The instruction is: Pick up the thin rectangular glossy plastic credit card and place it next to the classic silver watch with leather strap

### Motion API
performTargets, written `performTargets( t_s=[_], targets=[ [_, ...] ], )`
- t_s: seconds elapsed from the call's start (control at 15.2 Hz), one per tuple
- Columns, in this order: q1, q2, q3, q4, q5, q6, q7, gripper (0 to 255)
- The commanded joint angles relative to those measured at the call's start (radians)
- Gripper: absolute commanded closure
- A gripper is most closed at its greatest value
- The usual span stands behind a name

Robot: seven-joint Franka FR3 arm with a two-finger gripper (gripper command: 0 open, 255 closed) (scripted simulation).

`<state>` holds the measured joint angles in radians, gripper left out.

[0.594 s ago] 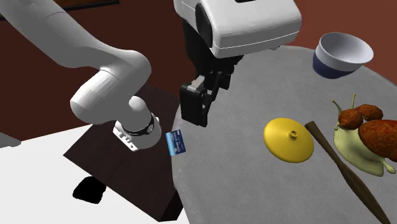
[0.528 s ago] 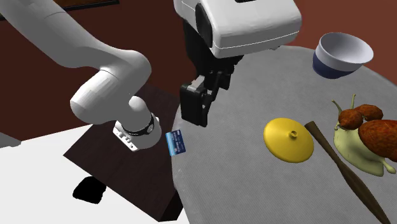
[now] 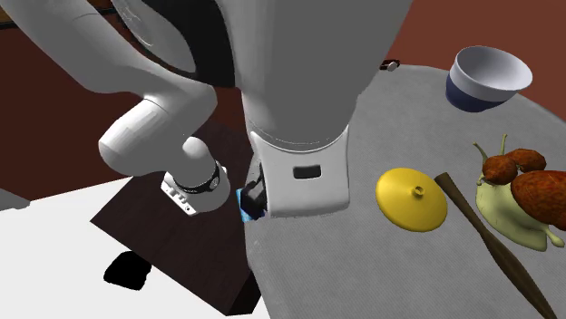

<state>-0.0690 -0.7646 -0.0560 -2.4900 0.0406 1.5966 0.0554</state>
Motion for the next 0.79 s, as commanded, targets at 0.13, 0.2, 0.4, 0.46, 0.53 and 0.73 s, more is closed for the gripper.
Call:
performTargets(
  t_s=[0.13, 0.2, 0.4, 0.46, 0.53, 0.73],
  targets=[
    [-0.034, 0.02, -0.04, -0.099, 0.028, 0.01, 0.03, 0],
    [-0.043, 0.028, -0.049, -0.124, 0.035, 0.014, 0.038, 0],
    [-0.068, 0.05, -0.077, -0.198, 0.057, 0.03, 0.059, 0],
    [-0.077, 0.058, -0.086, -0.224, 0.064, 0.036, 0.066, 0],
    [-0.085, 0.066, -0.095, -0.249, 0.071, 0.042, 0.073, 0],
    [-0.112, 0.092, -0.122, -0.325, 0.091, 0.062, 0.092, 0]
  ],
)
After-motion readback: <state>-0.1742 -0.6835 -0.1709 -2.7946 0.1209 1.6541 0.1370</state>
